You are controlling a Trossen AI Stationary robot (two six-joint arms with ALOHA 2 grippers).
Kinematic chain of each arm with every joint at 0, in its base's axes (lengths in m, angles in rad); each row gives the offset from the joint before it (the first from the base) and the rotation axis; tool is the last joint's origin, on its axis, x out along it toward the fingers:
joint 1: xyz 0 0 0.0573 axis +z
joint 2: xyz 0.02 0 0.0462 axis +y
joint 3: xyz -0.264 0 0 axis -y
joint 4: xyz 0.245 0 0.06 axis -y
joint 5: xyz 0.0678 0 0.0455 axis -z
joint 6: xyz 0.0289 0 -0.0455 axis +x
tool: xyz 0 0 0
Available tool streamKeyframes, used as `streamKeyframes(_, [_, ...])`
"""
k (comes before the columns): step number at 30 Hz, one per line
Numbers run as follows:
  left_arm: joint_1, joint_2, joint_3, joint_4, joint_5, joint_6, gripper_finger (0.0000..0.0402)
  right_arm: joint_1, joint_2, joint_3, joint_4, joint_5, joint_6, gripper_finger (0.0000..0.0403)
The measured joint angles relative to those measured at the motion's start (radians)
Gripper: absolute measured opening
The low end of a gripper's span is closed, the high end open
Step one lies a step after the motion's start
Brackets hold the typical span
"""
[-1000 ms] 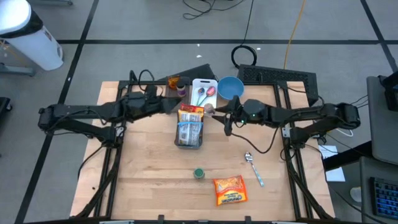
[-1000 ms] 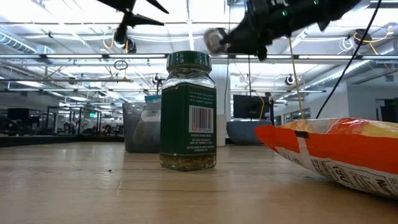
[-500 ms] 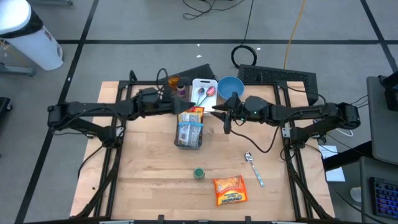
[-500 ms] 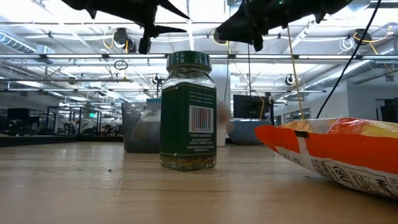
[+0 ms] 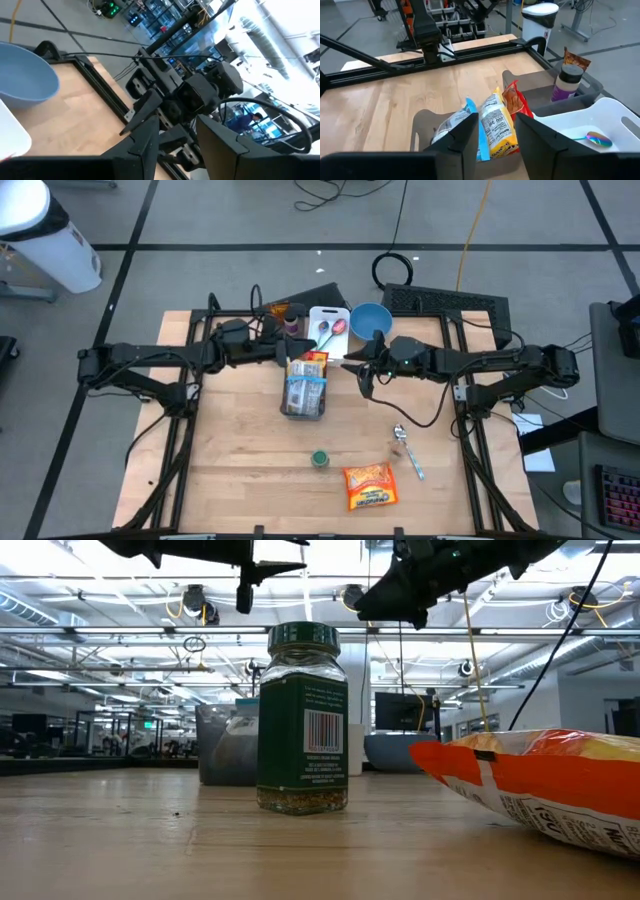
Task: Pick & Place Food Item
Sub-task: Put the green spice bottle into the top black bin
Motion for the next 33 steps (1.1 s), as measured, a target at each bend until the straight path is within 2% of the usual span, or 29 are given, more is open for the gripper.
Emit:
streamKeyframes(5, [0.015, 0.000, 0.000, 0.032, 0.034, 0.012, 0.0150, 0.000, 0.000, 0.000, -0.007, 0.000, 0.032, 0.0154])
streamKeyframes(14, [0.018, 0.000, 0.000, 0.028, 0.053, 0.002, 0.0243, 0.000, 0.000, 0.000, -0.030, 0.000, 0.053, 0.0200])
streamKeyframes(19, [0.018, 0.000, 0.000, 0.028, 0.052, 0.024, 0.0275, 0.000, 0.000, 0.000, -0.030, 0.000, 0.053, 0.0222])
streamKeyframes(26, [0.018, 0.000, 0.000, 0.029, 0.051, 0.027, 0.0285, 0.000, 0.000, 0.000, -0.034, 0.000, 0.083, 0.0242])
streamKeyframes(33, [0.018, 0.000, 0.000, 0.030, 0.025, 0.005, 0.0285, 0.000, 0.000, 0.000, -0.051, 0.000, 0.080, 0.0242])
